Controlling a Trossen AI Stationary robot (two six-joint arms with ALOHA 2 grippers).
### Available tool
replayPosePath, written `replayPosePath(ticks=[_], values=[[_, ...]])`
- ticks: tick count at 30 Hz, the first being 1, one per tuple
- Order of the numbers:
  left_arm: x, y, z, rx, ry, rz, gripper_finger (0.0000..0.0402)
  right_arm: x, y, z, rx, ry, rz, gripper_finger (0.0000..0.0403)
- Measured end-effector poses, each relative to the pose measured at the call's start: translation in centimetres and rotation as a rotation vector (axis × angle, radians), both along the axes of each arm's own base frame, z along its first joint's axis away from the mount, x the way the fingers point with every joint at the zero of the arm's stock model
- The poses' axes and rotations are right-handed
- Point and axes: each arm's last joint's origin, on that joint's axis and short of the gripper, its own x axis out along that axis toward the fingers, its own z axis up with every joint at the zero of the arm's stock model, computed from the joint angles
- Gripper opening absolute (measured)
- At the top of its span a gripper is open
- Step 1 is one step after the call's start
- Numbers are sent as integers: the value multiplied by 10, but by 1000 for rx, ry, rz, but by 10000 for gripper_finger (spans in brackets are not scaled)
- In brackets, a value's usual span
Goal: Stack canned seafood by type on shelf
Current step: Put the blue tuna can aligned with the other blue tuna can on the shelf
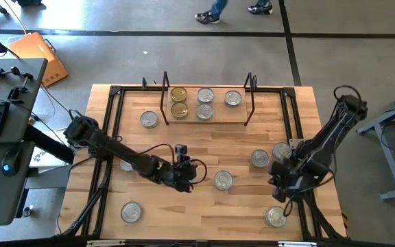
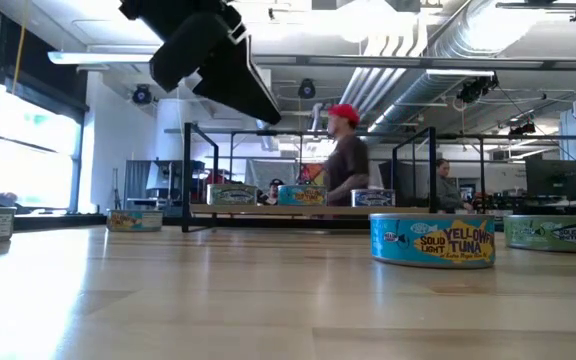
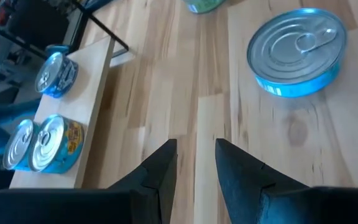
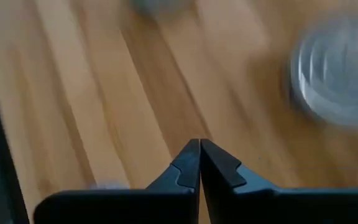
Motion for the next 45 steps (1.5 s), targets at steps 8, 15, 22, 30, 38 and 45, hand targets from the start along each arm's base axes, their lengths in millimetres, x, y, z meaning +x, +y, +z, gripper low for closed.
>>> replayPosePath(ticks=[8,15,22,30,38,45], values=[[3,1,2,-5,-30,4,104,-8,-8,-9,-39,201,-86,0],[4,1,3,1,-42,-6,104,-12,-22,-12,-176,258,-239,0],[6,1,5,-5,-61,-7,104,1,-33,-14,-192,252,-338,0],[6,0,5,0,-58,-12,104,26,-41,-23,-199,289,-259,42],[6,0,5,-1,-59,-12,104,34,-71,-24,-169,464,-278,159],[6,0,5,0,-56,-12,104,43,-93,-31,-199,566,-256,183]])
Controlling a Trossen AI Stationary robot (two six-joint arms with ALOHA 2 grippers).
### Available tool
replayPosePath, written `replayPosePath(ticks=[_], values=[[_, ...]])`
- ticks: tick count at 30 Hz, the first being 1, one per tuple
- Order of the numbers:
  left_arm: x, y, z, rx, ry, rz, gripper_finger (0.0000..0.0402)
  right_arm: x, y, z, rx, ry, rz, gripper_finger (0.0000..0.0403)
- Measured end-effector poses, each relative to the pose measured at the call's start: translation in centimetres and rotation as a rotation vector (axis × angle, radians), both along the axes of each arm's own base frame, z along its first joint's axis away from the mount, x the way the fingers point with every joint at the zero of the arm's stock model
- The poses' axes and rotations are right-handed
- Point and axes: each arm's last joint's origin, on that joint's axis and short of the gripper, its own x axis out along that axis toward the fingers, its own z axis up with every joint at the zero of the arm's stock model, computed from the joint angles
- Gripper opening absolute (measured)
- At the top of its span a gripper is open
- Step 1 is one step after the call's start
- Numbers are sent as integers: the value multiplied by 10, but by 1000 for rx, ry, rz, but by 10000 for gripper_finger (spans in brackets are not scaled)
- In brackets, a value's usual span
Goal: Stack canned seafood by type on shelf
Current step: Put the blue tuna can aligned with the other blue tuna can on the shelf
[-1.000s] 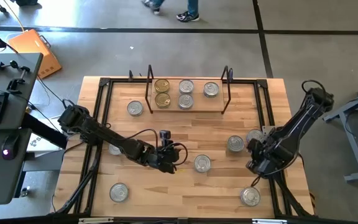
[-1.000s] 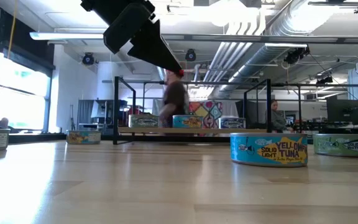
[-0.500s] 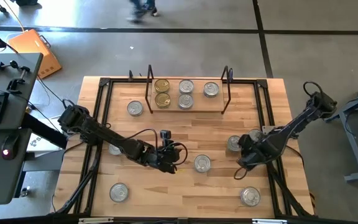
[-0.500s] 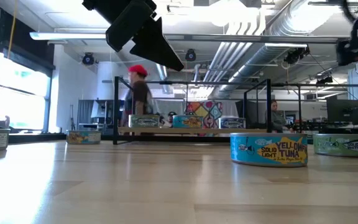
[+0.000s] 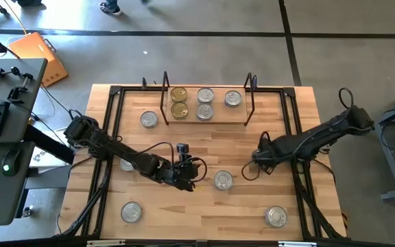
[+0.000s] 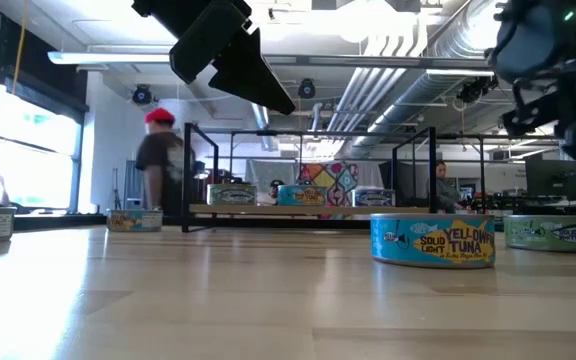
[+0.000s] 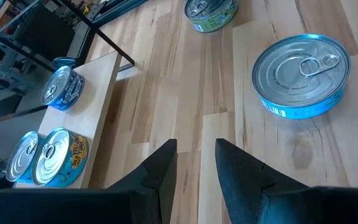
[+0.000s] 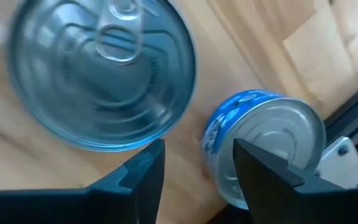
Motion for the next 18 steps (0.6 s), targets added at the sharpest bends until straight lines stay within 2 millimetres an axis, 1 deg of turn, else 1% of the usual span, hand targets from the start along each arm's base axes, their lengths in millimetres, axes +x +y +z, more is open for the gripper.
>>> replayPosePath(ticks=[5,9,14,18], values=[[0,0,0,0,1,-1,104,6,-7,-13,-17,127,25,180],[0,-1,0,0,1,-2,104,8,-7,-22,-26,209,51,160],[0,0,0,0,1,-2,104,10,-7,-32,-12,254,120,115],[0,-1,0,0,1,-2,104,5,-8,-39,-27,268,109,63]])
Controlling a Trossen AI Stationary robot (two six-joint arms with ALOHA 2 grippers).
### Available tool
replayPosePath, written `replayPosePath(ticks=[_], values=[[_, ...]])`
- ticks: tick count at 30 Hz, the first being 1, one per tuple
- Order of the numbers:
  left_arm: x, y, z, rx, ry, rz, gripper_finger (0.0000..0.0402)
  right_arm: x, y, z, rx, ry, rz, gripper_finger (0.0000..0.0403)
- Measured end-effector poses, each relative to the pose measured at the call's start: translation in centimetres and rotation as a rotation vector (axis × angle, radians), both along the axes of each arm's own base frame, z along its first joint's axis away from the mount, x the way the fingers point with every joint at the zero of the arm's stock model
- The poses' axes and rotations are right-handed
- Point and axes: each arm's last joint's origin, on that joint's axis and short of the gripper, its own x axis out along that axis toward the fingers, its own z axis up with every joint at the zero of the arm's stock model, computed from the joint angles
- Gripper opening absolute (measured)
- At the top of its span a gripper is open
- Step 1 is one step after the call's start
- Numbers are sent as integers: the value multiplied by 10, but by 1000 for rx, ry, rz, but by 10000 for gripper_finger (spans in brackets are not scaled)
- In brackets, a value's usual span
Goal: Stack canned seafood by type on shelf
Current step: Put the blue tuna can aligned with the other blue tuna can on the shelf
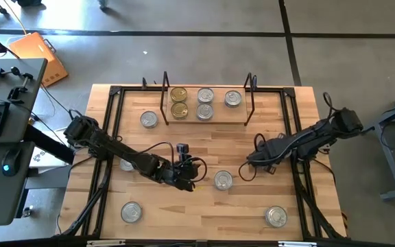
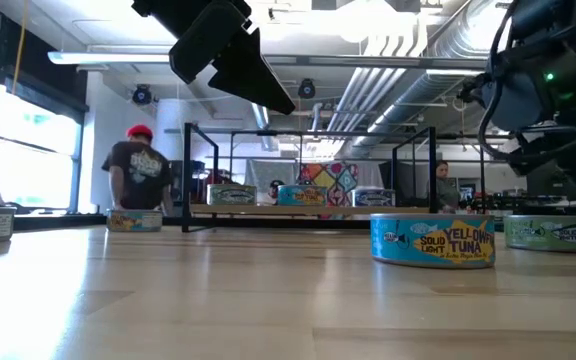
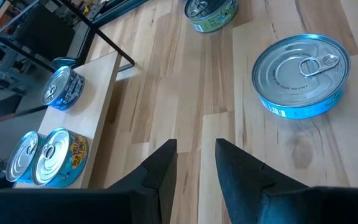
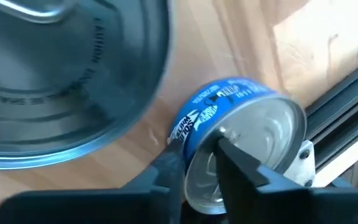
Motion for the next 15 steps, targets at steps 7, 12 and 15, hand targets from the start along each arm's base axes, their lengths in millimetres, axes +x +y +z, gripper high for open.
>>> replayPosePath(ticks=[7,12,15], values=[[0,0,0,0,0,0,104,-1,7,5,-68,21,6,6],[0,0,0,-6,-3,4,104,6,20,20,-102,-22,43,0],[0,0,0,-6,-3,3,104,14,29,29,-114,-86,82,0]])
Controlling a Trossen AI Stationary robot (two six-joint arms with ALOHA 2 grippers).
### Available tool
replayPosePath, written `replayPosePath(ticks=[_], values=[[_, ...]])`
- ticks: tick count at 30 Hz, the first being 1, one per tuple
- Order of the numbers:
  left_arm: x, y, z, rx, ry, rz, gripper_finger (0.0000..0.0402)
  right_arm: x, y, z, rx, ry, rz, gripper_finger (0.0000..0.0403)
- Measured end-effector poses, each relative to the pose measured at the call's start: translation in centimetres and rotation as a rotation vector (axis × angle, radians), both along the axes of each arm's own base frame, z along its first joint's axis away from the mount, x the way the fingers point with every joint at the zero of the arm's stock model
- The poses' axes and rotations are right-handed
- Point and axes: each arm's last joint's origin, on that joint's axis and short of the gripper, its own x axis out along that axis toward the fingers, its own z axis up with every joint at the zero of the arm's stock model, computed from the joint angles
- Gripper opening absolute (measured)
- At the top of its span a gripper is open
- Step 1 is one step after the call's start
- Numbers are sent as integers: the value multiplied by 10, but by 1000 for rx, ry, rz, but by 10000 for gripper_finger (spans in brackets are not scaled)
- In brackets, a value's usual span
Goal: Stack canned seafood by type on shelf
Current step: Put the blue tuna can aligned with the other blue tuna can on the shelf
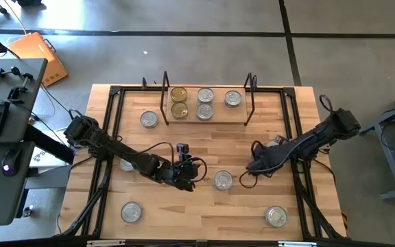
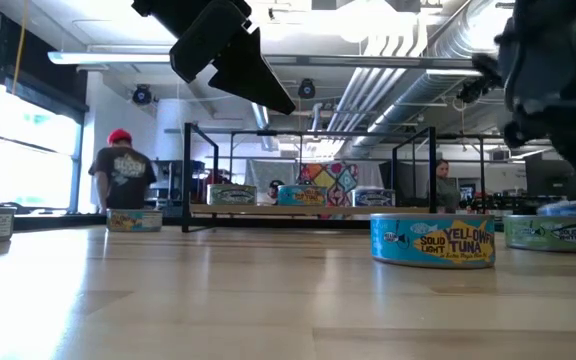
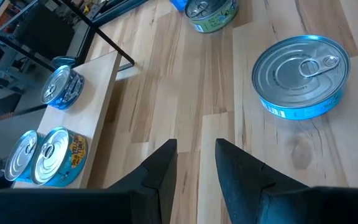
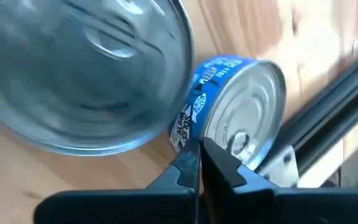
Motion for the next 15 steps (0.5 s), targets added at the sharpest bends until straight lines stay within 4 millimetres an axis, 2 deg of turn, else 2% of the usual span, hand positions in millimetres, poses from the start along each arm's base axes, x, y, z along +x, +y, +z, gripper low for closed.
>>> replayPosePath(ticks=[10,15], values=[[0,0,0,0,0,0,104,22,17,42,-115,-170,106,0],[0,0,0,0,0,0,104,36,21,54,-145,-284,181,0]])
